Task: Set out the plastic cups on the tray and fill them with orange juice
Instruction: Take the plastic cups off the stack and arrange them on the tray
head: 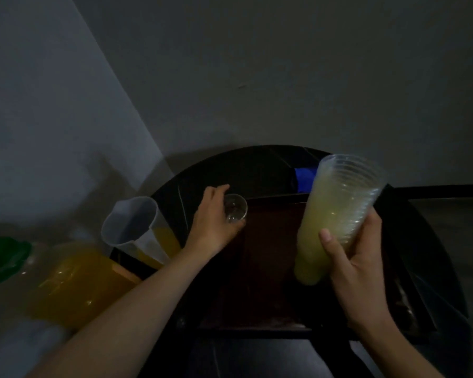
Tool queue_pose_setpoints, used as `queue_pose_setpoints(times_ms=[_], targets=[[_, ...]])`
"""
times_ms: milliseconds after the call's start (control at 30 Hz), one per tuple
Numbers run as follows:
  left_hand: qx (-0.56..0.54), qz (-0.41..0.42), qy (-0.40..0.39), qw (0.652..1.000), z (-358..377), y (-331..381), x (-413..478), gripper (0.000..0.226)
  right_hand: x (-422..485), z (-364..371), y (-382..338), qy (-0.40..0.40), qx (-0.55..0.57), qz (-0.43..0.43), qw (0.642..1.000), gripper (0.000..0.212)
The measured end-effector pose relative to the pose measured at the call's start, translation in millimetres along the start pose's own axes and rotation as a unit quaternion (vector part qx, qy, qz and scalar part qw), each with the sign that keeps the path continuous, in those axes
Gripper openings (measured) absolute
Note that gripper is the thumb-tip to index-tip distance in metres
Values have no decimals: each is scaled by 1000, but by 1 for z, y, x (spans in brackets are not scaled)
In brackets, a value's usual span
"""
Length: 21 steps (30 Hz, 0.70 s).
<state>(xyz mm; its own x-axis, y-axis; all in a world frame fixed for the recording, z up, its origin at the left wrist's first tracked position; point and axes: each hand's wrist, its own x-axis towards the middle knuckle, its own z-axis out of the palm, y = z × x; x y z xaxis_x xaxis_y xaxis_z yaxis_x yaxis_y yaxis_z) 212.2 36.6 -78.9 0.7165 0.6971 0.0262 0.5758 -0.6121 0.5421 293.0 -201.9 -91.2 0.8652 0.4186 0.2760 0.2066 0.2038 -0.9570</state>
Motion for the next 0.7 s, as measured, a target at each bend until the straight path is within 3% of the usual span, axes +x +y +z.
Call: queue_pose_setpoints(times_ms=[267,433,700], targets=[[63,-33,29,997,14,-22,39,95,9,1,5,11,-5,-16,1000,77],[88,-63,44,993,15,-27,47,95,12,5,1,3,5,-16,1000,97],[78,-61,56,993,9,-28,46,87,11,4,5,3,-3,-31,1000,78]])
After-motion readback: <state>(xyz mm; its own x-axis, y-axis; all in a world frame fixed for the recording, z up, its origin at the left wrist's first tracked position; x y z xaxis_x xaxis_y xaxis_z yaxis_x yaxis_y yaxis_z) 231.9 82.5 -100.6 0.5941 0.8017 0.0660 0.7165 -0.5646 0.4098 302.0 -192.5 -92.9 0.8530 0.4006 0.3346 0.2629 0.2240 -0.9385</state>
